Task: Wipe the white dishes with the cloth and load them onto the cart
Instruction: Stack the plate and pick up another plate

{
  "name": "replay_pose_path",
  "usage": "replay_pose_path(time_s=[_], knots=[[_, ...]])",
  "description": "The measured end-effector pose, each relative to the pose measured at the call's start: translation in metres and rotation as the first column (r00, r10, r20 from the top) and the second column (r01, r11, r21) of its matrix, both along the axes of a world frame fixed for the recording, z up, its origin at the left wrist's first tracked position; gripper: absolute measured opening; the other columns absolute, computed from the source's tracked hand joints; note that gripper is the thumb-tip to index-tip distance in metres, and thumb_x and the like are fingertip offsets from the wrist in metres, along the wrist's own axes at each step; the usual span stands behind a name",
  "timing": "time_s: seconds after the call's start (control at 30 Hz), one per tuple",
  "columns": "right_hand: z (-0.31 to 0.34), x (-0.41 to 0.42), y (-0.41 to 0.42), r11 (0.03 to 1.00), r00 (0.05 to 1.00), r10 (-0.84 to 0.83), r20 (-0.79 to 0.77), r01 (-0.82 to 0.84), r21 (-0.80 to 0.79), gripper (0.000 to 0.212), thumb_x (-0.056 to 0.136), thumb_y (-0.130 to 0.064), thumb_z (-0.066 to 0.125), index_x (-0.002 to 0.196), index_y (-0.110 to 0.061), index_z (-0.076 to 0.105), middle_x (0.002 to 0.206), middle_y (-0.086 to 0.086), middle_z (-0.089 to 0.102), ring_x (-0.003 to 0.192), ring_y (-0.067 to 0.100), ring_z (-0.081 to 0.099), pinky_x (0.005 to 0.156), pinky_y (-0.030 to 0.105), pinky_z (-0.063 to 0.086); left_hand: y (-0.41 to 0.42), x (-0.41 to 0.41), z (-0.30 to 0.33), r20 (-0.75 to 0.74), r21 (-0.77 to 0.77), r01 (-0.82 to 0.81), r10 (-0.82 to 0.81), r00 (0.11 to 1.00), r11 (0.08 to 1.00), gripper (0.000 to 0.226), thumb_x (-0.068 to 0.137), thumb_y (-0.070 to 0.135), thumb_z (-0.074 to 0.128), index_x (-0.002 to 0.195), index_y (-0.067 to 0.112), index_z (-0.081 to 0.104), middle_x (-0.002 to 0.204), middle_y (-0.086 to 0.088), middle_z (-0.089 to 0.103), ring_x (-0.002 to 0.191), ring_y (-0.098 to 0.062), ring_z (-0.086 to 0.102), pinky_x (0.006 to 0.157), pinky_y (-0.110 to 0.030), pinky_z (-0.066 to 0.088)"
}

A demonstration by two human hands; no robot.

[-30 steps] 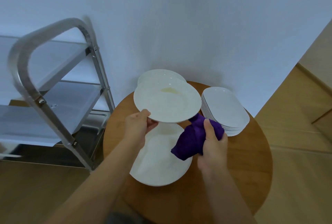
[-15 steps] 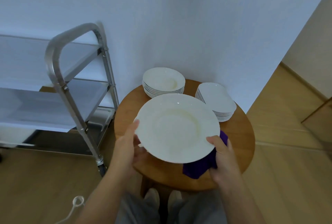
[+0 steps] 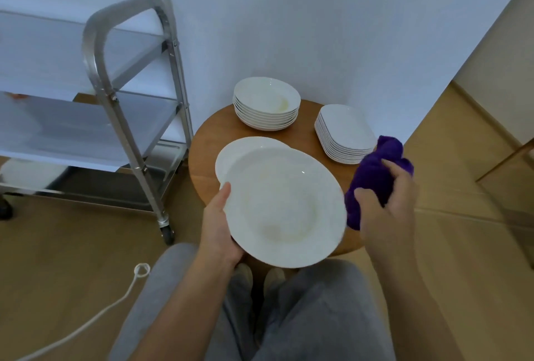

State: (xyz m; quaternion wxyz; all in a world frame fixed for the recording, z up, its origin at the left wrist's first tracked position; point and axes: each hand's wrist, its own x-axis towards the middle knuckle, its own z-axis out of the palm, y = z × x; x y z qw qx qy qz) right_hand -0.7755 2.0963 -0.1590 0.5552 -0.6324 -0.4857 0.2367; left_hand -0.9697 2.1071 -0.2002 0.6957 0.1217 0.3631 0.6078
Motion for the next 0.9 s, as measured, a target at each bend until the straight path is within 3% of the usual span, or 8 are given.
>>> replay_pose_path(time_s=[0.1, 0.2, 0.37, 0.47, 0.63, 0.73, 0.8, 0.9], knots=[[0.000, -0.013, 0.004, 0.964, 0.847, 0.242, 0.474, -0.155, -0.216, 0.049, 0.081, -0.019, 0.067, 0.127, -0.024, 0.050, 0.130, -0.001, 0.044, 0.114, 0.013, 0.042, 0.090, 0.024, 0.039, -0.002, 0.010, -0.003, -0.006, 0.038, 0.011, -0.011, 1.000, 0.999, 0.030, 0.090, 0.041, 0.047, 0.113, 0.027, 0.060, 0.098, -0.002, 0.073, 0.084, -0.024, 0.071, 0.064, -0.039, 0.058], [-0.005, -0.027, 0.005, 0.916, 0.810, 0.319, 0.493, -0.130, -0.380, 0.064, 0.085, -0.041, 0.062, 0.140, -0.032, 0.031, 0.135, -0.010, 0.045, 0.114, 0.010, 0.043, 0.093, 0.030, 0.045, -0.005, 0.014, -0.006, 0.007, 0.025, 0.005, -0.006, 1.000, 1.000, 0.027, 0.092, 0.041, 0.047, 0.112, 0.028, 0.059, 0.093, 0.001, 0.074, 0.080, -0.021, 0.072, 0.057, -0.034, 0.056], [-0.017, -0.044, 0.010, 0.857, 0.651, 0.181, 0.737, 0.263, -0.443, 0.075, 0.087, -0.064, 0.043, 0.146, -0.025, 0.016, 0.148, 0.006, 0.023, 0.135, 0.028, 0.024, 0.106, 0.042, 0.032, -0.014, 0.024, -0.014, 0.089, -0.020, 0.001, 0.001, 0.996, 1.000, 0.030, 0.093, 0.045, 0.043, 0.109, 0.029, 0.062, 0.099, -0.002, 0.073, 0.083, -0.023, 0.071, 0.071, -0.040, 0.058], [-0.026, -0.051, 0.016, 0.828, 0.697, 0.197, 0.689, 0.258, -0.498, 0.064, 0.094, -0.054, 0.035, 0.148, -0.028, 0.013, 0.157, 0.006, 0.008, 0.142, 0.033, 0.005, 0.113, 0.050, 0.013, -0.015, 0.029, -0.012, 0.101, 0.033, 0.049, -0.053, 0.993, 0.998, 0.033, 0.087, 0.047, 0.045, 0.110, 0.030, 0.062, 0.103, -0.002, 0.072, 0.087, -0.025, 0.071, 0.068, -0.040, 0.058], [-0.032, -0.064, 0.032, 0.890, 0.806, 0.149, 0.573, 0.144, -0.434, 0.056, 0.098, -0.039, 0.038, 0.149, -0.028, 0.016, 0.158, -0.001, 0.014, 0.144, 0.026, 0.006, 0.114, 0.049, 0.011, -0.012, 0.028, -0.005, 0.034, 0.102, 0.089, -0.093, 0.995, 0.991, 0.044, 0.075, 0.048, 0.049, 0.114, 0.029, 0.058, 0.097, 0.000, 0.073, 0.085, -0.021, 0.071, 0.062, -0.034, 0.057], [-0.026, -0.076, 0.041, 0.933, 0.720, 0.238, 0.652, 0.017, -0.360, 0.056, 0.098, -0.040, 0.037, 0.149, -0.028, 0.017, 0.157, -0.003, 0.017, 0.144, 0.022, 0.012, 0.113, 0.045, 0.016, -0.017, 0.029, -0.006, 0.058, 0.120, 0.135, -0.143, 0.988, 0.984, 0.052, 0.077, 0.049, 0.046, 0.121, 0.023, 0.056, 0.103, -0.004, 0.072, 0.090, -0.023, 0.070, 0.066, -0.034, 0.057], [-0.021, -0.087, 0.039, 0.943, 0.617, 0.320, 0.719, -0.130, -0.307, 0.056, 0.098, -0.041, 0.036, 0.149, -0.026, 0.019, 0.155, -0.003, 0.022, 0.142, 0.019, 0.018, 0.112, 0.040, 0.019, -0.016, 0.028, -0.005, 0.058, 0.111, 0.133, -0.140, 0.988, 0.985, 0.059, 0.077, 0.053, 0.045, 0.128, 0.023, 0.053, 0.116, -0.008, 0.067, 0.106, -0.028, 0.064, 0.084, -0.041, 0.054], [-0.018, -0.102, 0.023, 0.872, 0.540, 0.485, 0.689, -0.360, -0.331, 0.056, 0.097, -0.040, 0.041, 0.148, -0.026, 0.024, 0.152, -0.008, 0.029, 0.141, 0.012, 0.020, 0.113, 0.033, 0.013, -0.011, 0.023, -0.003, 0.109, 0.106, 0.017, -0.028, 0.994, 0.994, 0.056, 0.076, 0.052, 0.049, 0.123, 0.022, 0.057, 0.118, -0.007, 0.067, 0.110, -0.026, 0.062, 0.097, -0.044, 0.046]])
